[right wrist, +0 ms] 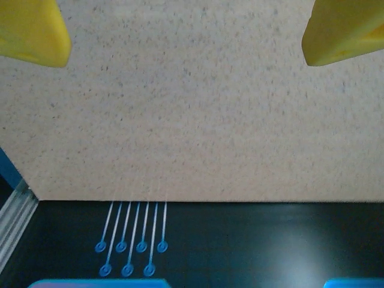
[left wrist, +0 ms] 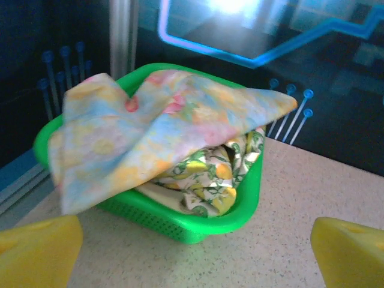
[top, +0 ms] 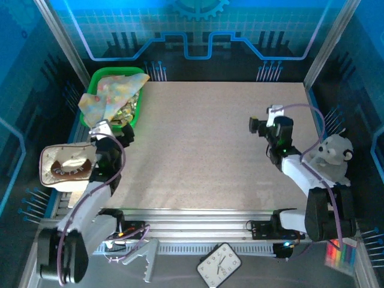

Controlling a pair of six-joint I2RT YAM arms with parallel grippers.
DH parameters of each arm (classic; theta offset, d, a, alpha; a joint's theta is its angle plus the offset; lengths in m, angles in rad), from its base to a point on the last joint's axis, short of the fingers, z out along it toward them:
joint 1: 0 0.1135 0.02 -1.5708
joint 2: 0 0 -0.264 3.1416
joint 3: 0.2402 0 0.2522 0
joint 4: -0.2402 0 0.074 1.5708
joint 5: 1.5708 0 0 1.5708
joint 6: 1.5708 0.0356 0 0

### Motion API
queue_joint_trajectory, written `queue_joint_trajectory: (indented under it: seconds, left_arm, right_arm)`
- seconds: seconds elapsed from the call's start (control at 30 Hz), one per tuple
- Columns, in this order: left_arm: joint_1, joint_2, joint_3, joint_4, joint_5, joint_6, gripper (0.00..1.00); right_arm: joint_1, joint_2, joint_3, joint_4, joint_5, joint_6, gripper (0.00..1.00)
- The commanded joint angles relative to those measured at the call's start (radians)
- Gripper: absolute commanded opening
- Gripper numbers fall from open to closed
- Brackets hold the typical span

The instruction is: Fold and stack the skirts

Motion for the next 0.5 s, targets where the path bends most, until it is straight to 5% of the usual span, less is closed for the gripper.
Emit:
queue_joint_trajectory:
  seconds: [0.0,0.2,0.27,0.47]
  left_arm:
    - [0.008,-0.035,0.168,-0.446,-0.054,-0.223,0.99]
    - [0.098,0.3,0.589,-0.907,0.111,-0.479,0.99]
    - [0.124,0.407,0.674,-0.942,0.129,-0.484,0.99]
    - [0.221,0.67,0.881,-0.891,0.259,-0.398,0.99]
  right_arm:
    - [0.013,0.024,0.174,-0.343,0.086,0.18,1.0]
    - [0.016,0.071,0.308,-0.429,-0.062,0.282,1.0]
    - [0.021,0.085,0.337,-0.44,-0.121,0.276,1.0]
    - [0.073,0.075,0.401,-0.495,-0.043,0.225,1.0]
